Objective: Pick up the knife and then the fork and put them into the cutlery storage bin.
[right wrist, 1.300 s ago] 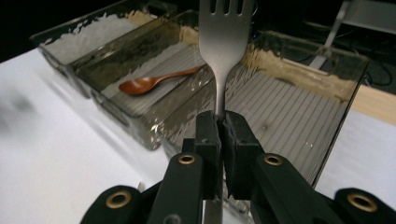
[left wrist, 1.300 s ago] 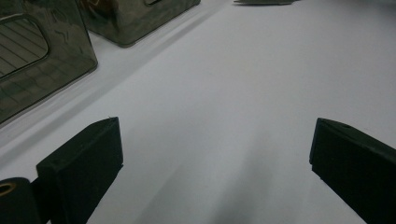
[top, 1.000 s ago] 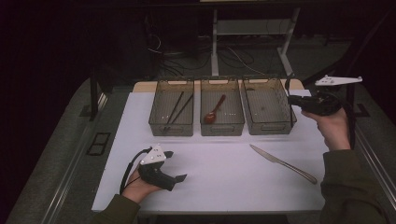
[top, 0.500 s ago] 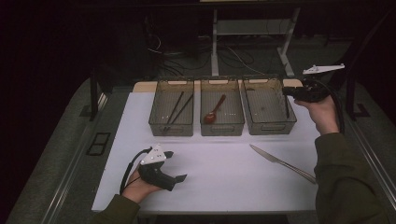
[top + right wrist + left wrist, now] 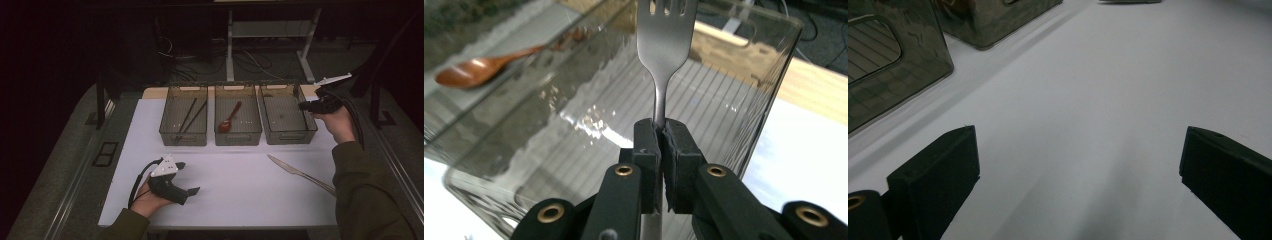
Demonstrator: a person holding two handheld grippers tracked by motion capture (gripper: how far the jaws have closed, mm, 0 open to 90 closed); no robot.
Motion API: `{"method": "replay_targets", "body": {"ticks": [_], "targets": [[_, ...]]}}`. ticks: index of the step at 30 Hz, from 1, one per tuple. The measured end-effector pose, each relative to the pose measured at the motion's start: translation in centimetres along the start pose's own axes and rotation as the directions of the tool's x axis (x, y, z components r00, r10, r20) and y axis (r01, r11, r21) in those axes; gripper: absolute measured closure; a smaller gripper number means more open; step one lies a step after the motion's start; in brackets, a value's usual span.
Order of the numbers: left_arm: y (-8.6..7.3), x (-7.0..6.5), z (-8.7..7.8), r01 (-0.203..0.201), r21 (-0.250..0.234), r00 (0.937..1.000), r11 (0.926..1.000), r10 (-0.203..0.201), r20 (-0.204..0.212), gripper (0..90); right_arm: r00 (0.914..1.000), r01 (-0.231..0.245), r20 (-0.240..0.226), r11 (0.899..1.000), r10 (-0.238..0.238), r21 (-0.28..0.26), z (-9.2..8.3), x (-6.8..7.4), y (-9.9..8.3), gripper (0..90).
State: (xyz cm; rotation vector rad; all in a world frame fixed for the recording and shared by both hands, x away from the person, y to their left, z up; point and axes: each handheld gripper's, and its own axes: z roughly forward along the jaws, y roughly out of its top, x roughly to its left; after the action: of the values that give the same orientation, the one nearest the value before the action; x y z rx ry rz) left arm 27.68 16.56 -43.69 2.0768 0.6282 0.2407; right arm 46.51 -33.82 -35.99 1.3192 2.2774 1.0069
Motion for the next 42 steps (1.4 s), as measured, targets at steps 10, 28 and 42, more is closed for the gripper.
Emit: {"method": "replay_targets", "body": {"ticks": [10, 28, 42], "targets": [[0.0, 0.0, 0.0, -0.008, 0.008, 1.0, 0.9999, 0.008, -0.001, 1.8, 0.9999, 0.011, 0.004, 0.994, -0.011, 0.109, 1.7, -0.1, -0.7, 84.0], [-0.1, -0.1, -0.1, -0.015, 0.01, 0.9999, 0.9998, 0.015, -0.002, 1.8, 0.9993, 0.012, -0.036, 0.992, -0.008, 0.128, 3.6, 0.5, -0.5, 62.3], [-0.1, -0.1, -0.2, -0.011, 0.008, 0.9999, 0.9999, 0.011, -0.004, 1.9, 0.99, 0.015, -0.139, 0.999, -0.022, -0.052, -1.3, 1.9, -1.5, 44.0]]}}
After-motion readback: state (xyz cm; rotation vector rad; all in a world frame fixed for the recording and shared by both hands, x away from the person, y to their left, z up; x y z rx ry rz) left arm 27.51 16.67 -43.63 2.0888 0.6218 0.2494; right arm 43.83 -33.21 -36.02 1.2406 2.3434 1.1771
